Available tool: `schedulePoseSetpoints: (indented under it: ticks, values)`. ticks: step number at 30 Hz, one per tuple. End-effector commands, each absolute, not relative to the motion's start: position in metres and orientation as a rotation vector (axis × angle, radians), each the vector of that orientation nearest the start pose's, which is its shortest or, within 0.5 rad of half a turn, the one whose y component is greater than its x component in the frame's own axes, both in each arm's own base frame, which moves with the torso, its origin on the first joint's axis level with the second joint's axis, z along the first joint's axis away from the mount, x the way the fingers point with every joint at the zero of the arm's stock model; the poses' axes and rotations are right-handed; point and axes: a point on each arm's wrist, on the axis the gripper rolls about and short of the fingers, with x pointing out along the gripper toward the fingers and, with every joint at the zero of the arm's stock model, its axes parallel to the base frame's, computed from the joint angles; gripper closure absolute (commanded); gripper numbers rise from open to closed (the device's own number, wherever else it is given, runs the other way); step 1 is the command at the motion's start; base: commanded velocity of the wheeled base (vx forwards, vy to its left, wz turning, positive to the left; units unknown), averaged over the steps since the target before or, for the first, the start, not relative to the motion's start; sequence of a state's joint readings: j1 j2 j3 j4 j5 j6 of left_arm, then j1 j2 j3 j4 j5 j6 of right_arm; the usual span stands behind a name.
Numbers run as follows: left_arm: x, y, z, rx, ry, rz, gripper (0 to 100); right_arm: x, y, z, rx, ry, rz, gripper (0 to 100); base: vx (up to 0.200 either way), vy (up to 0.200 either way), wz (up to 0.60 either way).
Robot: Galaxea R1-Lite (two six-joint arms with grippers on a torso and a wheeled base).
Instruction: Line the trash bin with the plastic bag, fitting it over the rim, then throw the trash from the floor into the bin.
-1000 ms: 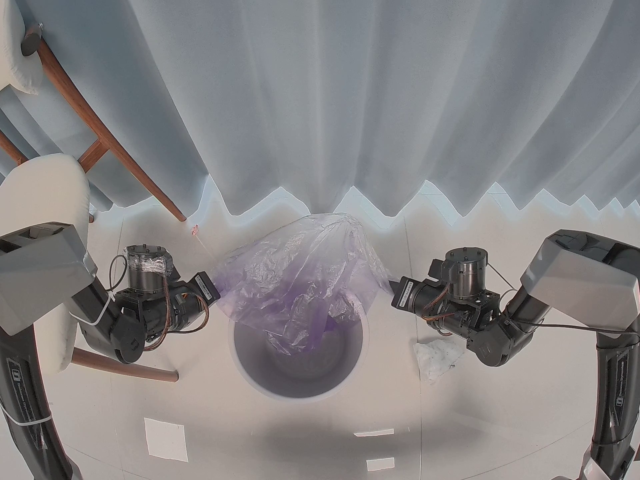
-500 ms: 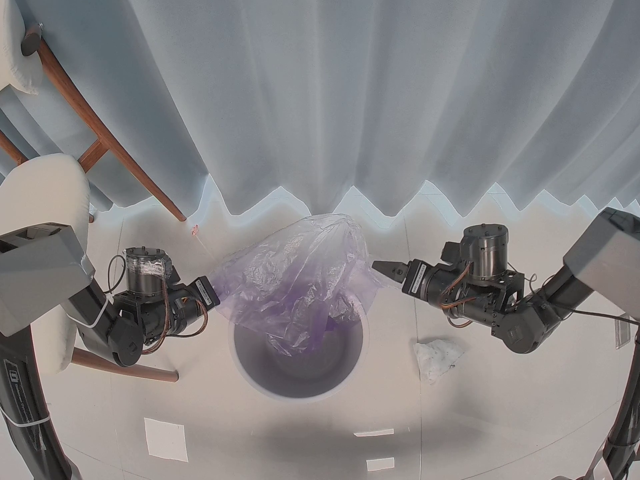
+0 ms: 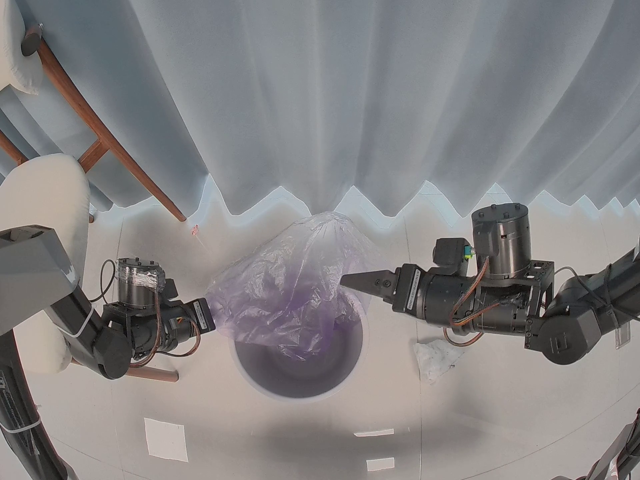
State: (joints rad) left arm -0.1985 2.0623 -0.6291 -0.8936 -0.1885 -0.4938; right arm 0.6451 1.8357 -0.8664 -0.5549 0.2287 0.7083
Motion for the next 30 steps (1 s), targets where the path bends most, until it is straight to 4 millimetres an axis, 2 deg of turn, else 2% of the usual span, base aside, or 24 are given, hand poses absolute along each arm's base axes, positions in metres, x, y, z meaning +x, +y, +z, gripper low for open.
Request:
schedulePoseSetpoints:
  ticks: [1, 3, 4, 7, 12, 17, 23, 30]
  values:
    - [0.3, -0.067, 0.054, -0.402, 0.657, -0.253, 100, 0.253, 0.227, 0.127, 0.516, 0.755, 0.66, 0, 0.0, 0.0, 0.0]
    - [0.298, -0.067, 0.054, -0.393, 0.661, -0.256, 100, 0.255, 0.231, 0.122, 0.499, 0.746, 0.634, 0, 0.0, 0.0, 0.0]
    - [0.295, -0.069, 0.054, -0.385, 0.667, -0.262, 100, 0.26, 0.237, 0.109, 0.458, 0.714, 0.581, 0, 0.0, 0.0, 0.0]
    - [0.291, -0.07, 0.053, -0.381, 0.677, -0.266, 100, 0.267, 0.242, 0.099, 0.438, 0.621, 0.559, 0, 0.0, 0.0, 0.0]
    - [0.284, -0.071, 0.052, -0.358, 0.693, -0.279, 100, 0.271, 0.244, 0.099, 0.425, 0.505, 0.566, 0, 0.0, 0.0, 0.0]
    - [0.279, -0.074, 0.048, -0.34, 0.715, -0.289, 100, 0.274, 0.25, 0.086, 0.353, 0.487, 0.551, 0, 0.0, 0.0, 0.0]
    - [0.271, -0.077, 0.045, -0.325, 0.738, -0.304, 100, 0.28, 0.262, 0.07, 0.377, 0.376, 0.592, 0, 0.0, 0.0, 0.0]
    - [0.264, -0.081, 0.041, -0.295, 0.76, -0.326, 100, 0.28, 0.269, 0.064, 0.373, 0.345, 0.612, 0, 0.0, 0.0, 0.0]
